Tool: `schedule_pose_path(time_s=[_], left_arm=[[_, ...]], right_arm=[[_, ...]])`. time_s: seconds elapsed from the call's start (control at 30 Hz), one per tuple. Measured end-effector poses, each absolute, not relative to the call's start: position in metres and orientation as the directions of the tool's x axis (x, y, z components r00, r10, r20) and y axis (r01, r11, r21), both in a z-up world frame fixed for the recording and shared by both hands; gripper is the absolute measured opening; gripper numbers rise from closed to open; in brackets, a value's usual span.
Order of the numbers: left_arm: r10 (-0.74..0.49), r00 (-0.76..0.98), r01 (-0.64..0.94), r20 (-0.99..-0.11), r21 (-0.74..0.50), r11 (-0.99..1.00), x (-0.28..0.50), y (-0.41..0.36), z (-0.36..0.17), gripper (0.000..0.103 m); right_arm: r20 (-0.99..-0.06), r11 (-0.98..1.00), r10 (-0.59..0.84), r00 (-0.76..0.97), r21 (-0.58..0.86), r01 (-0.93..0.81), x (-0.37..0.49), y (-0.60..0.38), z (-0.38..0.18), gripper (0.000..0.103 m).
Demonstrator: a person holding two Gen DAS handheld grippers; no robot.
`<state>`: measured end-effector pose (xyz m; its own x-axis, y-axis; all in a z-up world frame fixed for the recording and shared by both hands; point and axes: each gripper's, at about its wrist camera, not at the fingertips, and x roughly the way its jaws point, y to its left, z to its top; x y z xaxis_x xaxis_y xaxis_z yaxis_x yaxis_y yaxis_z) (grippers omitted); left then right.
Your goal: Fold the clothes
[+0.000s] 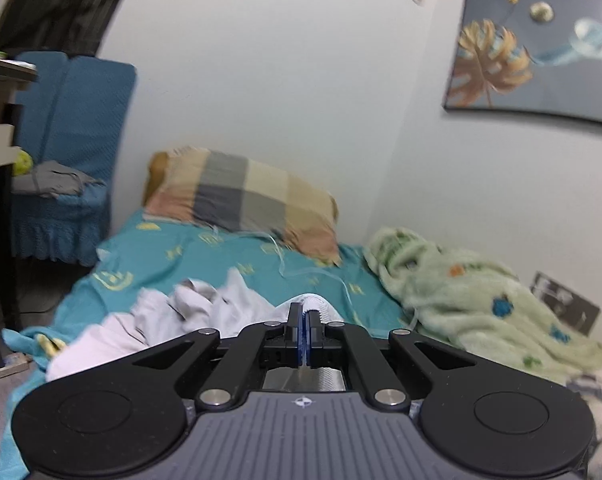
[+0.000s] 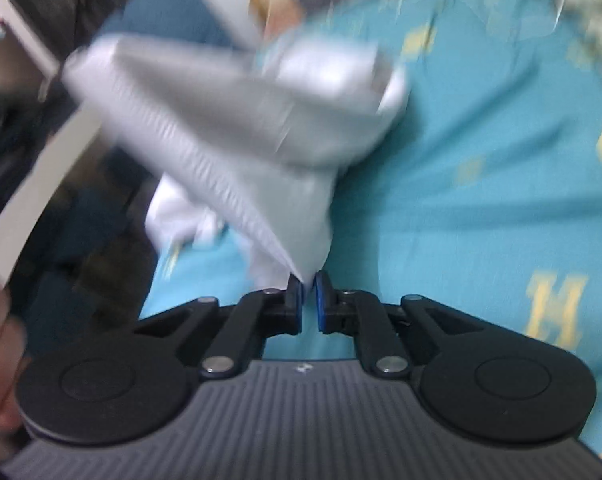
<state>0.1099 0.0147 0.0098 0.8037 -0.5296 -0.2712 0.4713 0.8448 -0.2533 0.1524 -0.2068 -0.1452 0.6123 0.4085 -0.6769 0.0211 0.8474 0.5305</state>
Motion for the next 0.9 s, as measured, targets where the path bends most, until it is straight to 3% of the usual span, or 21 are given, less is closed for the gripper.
schedule_pose_path(time_s=[0.1, 0.23, 0.3, 0.37, 0.43, 0.6, 0.7, 0.9], left_arm=[[-0.546, 0.784, 0.501, -0.296, -0.217, 0.838, 0.11, 0.002, 0.0, 0.001], [-0.56, 0.756, 0.504, -0.338, -0.244, 0.828, 0.111, -0.004, -0.015, 0.002], [-0.57, 0.739, 0.504, -0.36, -0.266, 0.822, 0.113, -0.004, -0.018, 0.007], [-0.583, 0.717, 0.504, -0.382, -0.293, 0.812, 0.115, -0.001, -0.018, 0.022], [-0.578, 0.713, 0.493, -0.398, -0.302, 0.816, 0.112, 0.002, -0.017, 0.033], [-0.501, 0.718, 0.415, -0.484, -0.28, 0.866, 0.101, 0.013, -0.012, 0.046], [-0.464, 0.71, 0.372, -0.53, -0.277, 0.886, 0.096, 0.023, -0.01, 0.049], [-0.5, 0.676, 0.341, -0.542, -0.371, 0.864, 0.112, 0.035, -0.017, 0.049]], right_arm=[[-0.731, 0.846, 0.455, 0.508, 0.533, 0.008, 0.143, -0.207, -0.153, 0.011], [-0.712, 0.884, 0.392, 0.583, 0.466, -0.026, 0.131, -0.223, -0.124, 0.013], [-0.67, 0.896, 0.373, 0.642, 0.441, -0.06, 0.13, -0.232, -0.106, 0.02], [-0.627, 0.901, 0.365, 0.688, 0.423, -0.093, 0.131, -0.241, -0.089, 0.048], [-0.59, 0.9, 0.371, 0.717, 0.418, -0.122, 0.131, -0.249, -0.077, 0.063], [-0.591, 0.93, 0.361, 0.722, 0.288, -0.229, 0.138, -0.238, -0.055, 0.063], [-0.561, 0.931, 0.351, 0.75, 0.121, -0.345, 0.136, -0.221, -0.036, 0.063], [-0.626, 0.851, 0.402, 0.668, -0.013, -0.525, 0.16, -0.179, -0.042, 0.062]])
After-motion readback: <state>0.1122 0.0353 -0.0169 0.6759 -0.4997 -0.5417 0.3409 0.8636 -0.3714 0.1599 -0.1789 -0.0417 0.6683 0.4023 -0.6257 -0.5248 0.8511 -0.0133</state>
